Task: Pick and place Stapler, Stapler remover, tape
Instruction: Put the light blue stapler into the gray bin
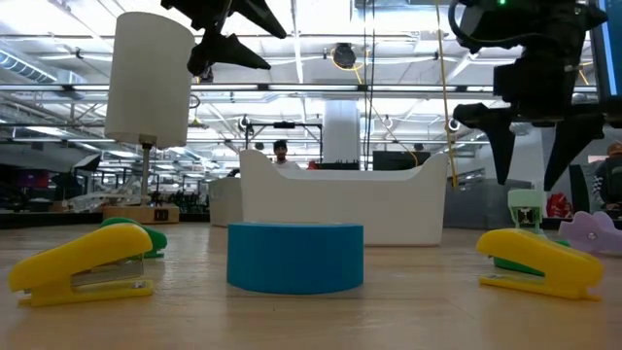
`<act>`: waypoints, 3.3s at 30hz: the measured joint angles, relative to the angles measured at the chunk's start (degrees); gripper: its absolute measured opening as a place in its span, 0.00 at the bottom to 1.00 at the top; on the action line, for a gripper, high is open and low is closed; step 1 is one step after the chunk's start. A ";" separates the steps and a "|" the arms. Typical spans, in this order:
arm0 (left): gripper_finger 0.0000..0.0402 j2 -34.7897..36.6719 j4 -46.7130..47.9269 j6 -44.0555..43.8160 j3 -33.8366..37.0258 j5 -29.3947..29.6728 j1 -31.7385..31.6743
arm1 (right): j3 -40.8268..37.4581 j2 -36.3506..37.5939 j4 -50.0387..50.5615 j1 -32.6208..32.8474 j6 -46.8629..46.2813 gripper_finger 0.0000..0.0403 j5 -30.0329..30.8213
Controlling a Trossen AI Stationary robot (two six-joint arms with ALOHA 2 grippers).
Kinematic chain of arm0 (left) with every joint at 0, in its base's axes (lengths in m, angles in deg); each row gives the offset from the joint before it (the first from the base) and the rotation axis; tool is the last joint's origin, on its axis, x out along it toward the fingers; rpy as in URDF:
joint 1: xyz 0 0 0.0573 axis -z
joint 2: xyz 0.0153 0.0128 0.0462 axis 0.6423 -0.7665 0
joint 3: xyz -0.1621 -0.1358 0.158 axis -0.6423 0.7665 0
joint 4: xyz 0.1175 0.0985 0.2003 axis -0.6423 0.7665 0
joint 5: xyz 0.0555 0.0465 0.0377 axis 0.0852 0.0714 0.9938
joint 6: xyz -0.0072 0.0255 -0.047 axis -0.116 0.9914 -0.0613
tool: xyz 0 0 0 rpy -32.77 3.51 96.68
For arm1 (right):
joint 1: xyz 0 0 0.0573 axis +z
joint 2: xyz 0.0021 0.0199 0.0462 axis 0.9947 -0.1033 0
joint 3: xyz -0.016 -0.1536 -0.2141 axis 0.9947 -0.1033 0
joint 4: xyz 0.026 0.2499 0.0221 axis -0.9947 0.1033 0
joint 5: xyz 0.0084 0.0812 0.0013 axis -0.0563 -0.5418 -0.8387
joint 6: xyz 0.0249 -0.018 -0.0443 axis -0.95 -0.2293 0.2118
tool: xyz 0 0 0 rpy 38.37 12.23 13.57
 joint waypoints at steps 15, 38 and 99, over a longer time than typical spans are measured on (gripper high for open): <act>0.60 0.00 0.00 -2.25 -0.02 0.04 -0.02 | -2.67 0.00 -5.99 0.04 3.70 0.52 -0.48; 0.60 0.00 0.00 -1.75 -0.04 2.91 -0.04 | -2.63 -6.97 -14.08 0.09 -0.18 0.51 -7.63; 0.60 -0.02 -9.06 11.65 -0.04 11.85 0.43 | 9.65 1.71 -66.08 -4.87 -50.03 0.28 24.42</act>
